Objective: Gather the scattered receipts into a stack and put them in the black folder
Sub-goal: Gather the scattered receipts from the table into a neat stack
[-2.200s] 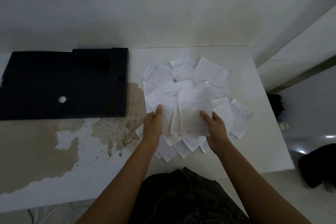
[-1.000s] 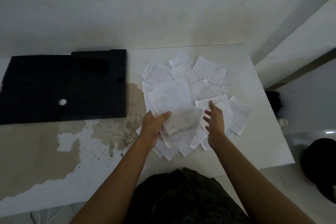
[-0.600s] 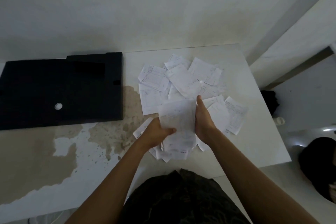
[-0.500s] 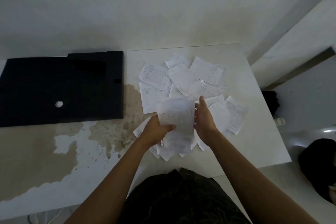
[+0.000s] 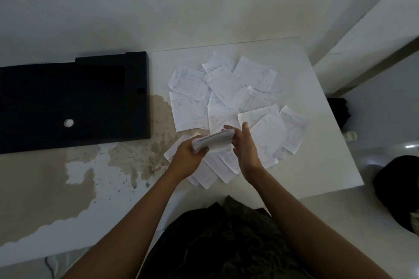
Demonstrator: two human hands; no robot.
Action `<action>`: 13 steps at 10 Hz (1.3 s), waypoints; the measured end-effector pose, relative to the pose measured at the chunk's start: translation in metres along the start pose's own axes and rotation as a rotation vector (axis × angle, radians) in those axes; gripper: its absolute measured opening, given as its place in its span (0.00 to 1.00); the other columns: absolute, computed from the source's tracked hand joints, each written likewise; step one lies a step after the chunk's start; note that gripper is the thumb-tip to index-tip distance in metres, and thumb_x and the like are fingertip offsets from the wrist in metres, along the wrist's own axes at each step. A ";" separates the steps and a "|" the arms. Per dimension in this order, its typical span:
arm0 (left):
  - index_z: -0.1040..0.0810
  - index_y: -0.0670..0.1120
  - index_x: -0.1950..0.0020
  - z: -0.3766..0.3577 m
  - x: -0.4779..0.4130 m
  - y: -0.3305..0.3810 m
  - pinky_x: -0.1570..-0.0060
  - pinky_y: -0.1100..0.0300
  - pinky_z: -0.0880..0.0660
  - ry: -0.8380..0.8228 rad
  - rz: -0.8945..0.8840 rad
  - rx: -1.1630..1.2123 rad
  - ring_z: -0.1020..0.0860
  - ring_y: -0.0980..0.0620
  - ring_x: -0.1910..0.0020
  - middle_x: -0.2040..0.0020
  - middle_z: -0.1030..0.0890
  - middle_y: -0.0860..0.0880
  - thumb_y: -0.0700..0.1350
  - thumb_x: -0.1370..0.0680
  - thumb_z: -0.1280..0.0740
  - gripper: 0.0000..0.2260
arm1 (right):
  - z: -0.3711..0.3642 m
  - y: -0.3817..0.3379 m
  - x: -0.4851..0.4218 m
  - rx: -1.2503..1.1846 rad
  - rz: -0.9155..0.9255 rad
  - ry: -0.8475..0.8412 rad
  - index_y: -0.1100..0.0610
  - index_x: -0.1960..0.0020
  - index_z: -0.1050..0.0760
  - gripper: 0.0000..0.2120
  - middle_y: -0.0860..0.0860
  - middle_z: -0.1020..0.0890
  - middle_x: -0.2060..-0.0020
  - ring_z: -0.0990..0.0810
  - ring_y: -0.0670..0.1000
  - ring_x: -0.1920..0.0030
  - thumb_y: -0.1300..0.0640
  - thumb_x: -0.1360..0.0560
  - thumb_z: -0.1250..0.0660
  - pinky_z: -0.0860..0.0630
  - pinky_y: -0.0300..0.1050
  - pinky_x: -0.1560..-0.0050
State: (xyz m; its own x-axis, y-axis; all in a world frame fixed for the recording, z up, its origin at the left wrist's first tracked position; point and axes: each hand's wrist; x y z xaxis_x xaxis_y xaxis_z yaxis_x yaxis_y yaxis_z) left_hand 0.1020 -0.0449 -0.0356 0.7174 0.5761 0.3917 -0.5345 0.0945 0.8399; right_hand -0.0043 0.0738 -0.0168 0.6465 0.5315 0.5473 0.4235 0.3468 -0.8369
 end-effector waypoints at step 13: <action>0.31 0.52 0.36 -0.039 0.004 -0.015 0.45 0.56 0.25 -0.104 0.189 0.157 0.22 0.53 0.46 0.45 0.21 0.54 0.47 0.22 0.34 0.15 | 0.064 0.019 0.003 0.398 -0.118 -0.003 0.56 0.41 0.22 0.14 0.50 0.17 0.49 0.19 0.50 0.51 0.51 0.24 0.31 0.21 0.43 0.57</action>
State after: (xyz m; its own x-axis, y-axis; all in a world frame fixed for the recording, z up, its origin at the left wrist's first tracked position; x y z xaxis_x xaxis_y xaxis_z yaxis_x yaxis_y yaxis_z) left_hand 0.0955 -0.0125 -0.0612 0.6580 0.4845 0.5764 -0.5930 -0.1385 0.7932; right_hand -0.0353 0.1312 -0.0312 0.6065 0.4723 0.6396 0.2152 0.6769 -0.7039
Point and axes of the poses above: each hand's wrist, its own x-axis away from the middle knuckle, its own z-axis out of the back of the hand, y = z × x
